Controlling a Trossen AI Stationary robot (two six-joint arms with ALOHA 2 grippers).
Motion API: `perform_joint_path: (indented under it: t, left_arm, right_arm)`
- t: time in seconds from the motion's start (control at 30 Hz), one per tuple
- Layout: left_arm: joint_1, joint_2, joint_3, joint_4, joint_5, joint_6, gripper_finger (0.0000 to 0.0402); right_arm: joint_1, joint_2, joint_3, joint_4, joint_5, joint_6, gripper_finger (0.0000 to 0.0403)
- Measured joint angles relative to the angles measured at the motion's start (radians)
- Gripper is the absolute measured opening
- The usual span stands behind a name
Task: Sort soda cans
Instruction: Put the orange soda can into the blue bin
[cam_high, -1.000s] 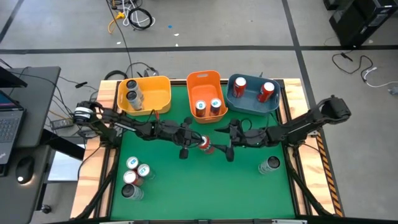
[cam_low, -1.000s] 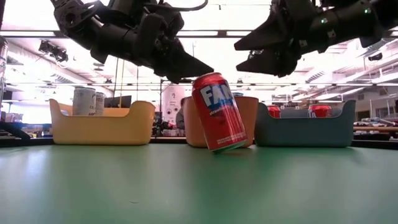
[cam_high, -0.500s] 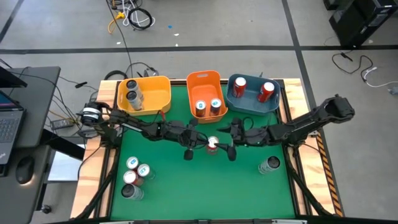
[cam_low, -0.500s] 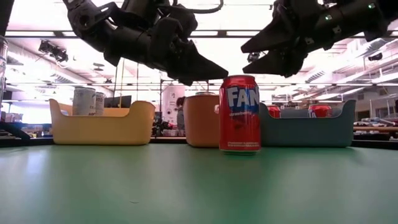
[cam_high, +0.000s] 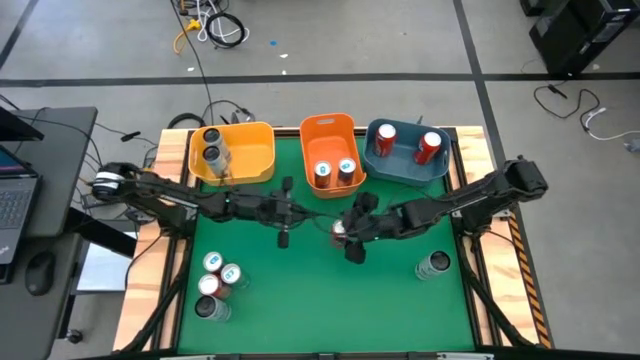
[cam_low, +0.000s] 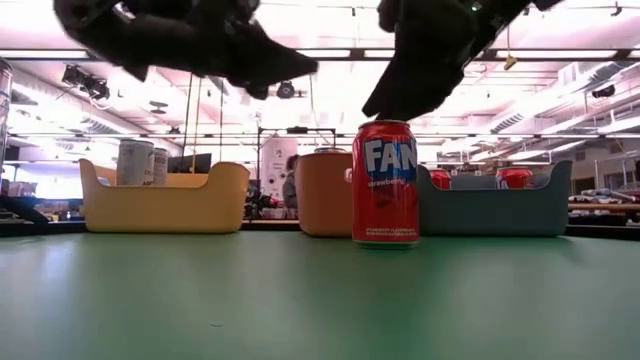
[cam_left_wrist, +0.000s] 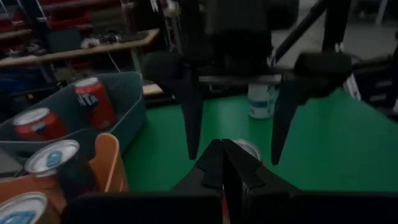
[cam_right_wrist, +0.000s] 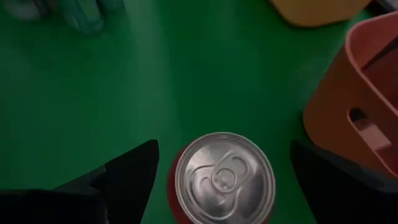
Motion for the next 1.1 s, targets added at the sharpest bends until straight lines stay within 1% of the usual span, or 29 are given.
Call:
perform_joint_path:
  t: [0.1, 0.27, 0.37, 0.57, 0.67, 0.77, 0.83, 0.9, 1.0, 1.1]
  left_arm:
    - [0.003, -0.053, -0.083, 0.070, -0.001, -0.029, 0.0000]
    - [0.004, -0.077, -0.181, 0.177, -0.003, -0.075, 0.0000]
    - [0.004, -0.079, -0.205, 0.202, -0.010, -0.088, 0.0000]
    - [0.004, -0.078, -0.233, 0.230, -0.014, -0.104, 0.0000]
    - [0.004, -0.077, -0.237, 0.230, -0.013, -0.105, 0.0000]
    - [0.004, -0.077, -0.237, 0.230, -0.013, -0.105, 0.0000]
    - [0.004, -0.077, -0.237, 0.231, -0.013, -0.105, 0.0000]
    - [0.004, -0.077, -0.236, 0.231, -0.013, -0.105, 0.0000]
    - [0.004, -0.077, -0.236, 0.230, -0.012, -0.105, 0.0000]
    - [0.003, -0.077, -0.236, 0.229, -0.009, -0.106, 0.0000]
  right_arm:
    - [-0.004, 0.056, 0.075, -0.102, -0.035, -0.002, 0.0349]
    - [-0.013, 0.127, 0.171, -0.219, -0.081, -0.003, 0.0342]
    - [-0.026, 0.169, 0.223, -0.310, -0.103, -0.003, 0.0327]
    - [-0.054, 0.209, 0.281, -0.390, -0.159, -0.006, 0.0284]
    - [-0.059, 0.201, 0.301, -0.421, -0.179, -0.004, 0.0283]
    - [-0.059, 0.179, 0.341, -0.507, -0.195, -0.002, 0.0283]
    - [-0.057, 0.157, 0.393, -0.556, -0.182, 0.012, 0.0283]
    - [-0.058, 0.138, 0.448, -0.637, -0.145, 0.021, 0.0283]
    - [-0.063, 0.128, 0.522, -0.764, -0.064, 0.030, 0.0283]
    - [-0.079, 0.100, 0.614, -0.889, 0.038, 0.075, 0.0283]
